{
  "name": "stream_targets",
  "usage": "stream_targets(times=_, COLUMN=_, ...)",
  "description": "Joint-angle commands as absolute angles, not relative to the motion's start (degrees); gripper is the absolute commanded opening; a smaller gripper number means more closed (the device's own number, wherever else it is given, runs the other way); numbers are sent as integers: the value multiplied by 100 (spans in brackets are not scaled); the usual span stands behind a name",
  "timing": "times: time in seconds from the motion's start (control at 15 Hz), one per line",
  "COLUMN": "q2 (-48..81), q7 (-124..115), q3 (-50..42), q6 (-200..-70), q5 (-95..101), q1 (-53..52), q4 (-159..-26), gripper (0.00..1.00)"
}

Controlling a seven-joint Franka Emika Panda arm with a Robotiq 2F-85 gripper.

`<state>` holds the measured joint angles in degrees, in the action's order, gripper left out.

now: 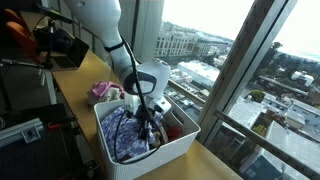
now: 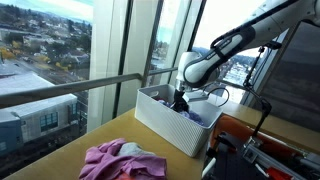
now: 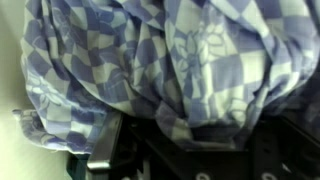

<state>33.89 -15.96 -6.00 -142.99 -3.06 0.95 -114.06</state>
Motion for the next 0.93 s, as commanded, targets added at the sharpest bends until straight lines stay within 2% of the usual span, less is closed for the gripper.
stream_targets(times=0.0, q2=2695, q7=-1392, q3=-373, q6=-13895, q5=-630, q1=198, q4=-11699, gripper=0)
stream_targets(times=0.47, q2=1368, q7=-1486, q3=-350, q6=-13148, q5=-648, q1=118, q4=-11610, gripper=0)
stream_targets(times=0.87, q2=320, q7=-1569, q3=-221, q6=-12500, q5=-540, q1=-3, q4=-10912, gripper=0)
